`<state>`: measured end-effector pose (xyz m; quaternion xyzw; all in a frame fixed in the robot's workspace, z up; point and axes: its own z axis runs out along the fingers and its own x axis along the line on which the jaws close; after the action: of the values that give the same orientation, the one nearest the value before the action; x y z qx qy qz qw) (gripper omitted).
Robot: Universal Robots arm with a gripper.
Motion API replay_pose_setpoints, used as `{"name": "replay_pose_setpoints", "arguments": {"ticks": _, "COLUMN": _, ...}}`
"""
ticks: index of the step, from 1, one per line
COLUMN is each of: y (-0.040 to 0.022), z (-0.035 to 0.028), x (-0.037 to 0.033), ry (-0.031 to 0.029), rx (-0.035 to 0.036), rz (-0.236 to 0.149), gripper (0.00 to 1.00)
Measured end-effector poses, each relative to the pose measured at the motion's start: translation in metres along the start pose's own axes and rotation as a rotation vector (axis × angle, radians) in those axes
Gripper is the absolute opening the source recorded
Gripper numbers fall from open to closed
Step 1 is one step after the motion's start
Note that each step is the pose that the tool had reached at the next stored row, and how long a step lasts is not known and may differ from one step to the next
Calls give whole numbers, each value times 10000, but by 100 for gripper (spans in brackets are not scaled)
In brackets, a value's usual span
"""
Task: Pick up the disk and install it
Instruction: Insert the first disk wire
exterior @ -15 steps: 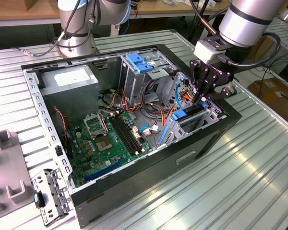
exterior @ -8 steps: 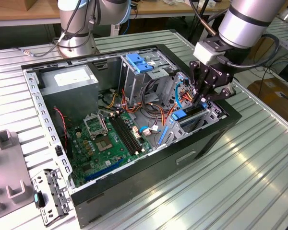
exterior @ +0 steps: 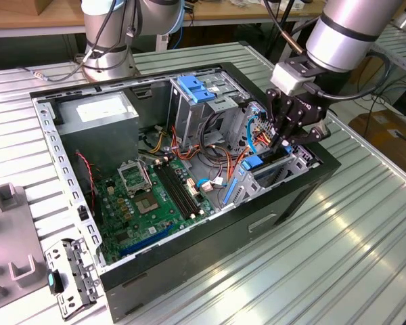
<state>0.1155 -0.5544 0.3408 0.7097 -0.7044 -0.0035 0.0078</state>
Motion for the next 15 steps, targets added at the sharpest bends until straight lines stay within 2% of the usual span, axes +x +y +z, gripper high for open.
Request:
{"name": "replay_pose_setpoints", "arguments": {"ticks": 3, "y": 0, "z": 2, "x": 0, "ry": -4, "rx": 0, "rz": 1, "gripper": 16}}
{"name": "replay_pose_setpoints", "arguments": {"ticks": 6, "y": 2, "z": -91, "x": 1, "ry": -4, "rx": 13, "rz": 0, "gripper": 18}}
{"name": "replay_pose_setpoints", "arguments": {"ticks": 7, "y": 3, "z": -124, "x": 1, "ry": -5, "rx": 13, "rz": 1, "gripper": 24}}
{"name": "replay_pose_setpoints", "arguments": {"ticks": 9, "y": 3, "z": -143, "x": 1, "ry": -7, "rx": 13, "rz": 0, "gripper": 24}}
{"name": "replay_pose_setpoints", "arguments": {"ticks": 11, "y": 3, "z": -145, "x": 1, "ry": -6, "rx": 13, "rz": 0, "gripper": 22}}
{"name": "replay_pose_setpoints", "arguments": {"ticks": 13, "y": 3, "z": -148, "x": 1, "ry": -5, "rx": 12, "rz": 1, "gripper": 11}}
{"name": "replay_pose_setpoints", "arguments": {"ticks": 15, "y": 3, "z": -152, "x": 1, "ry": -4, "rx": 13, "rz": 0, "gripper": 11}}
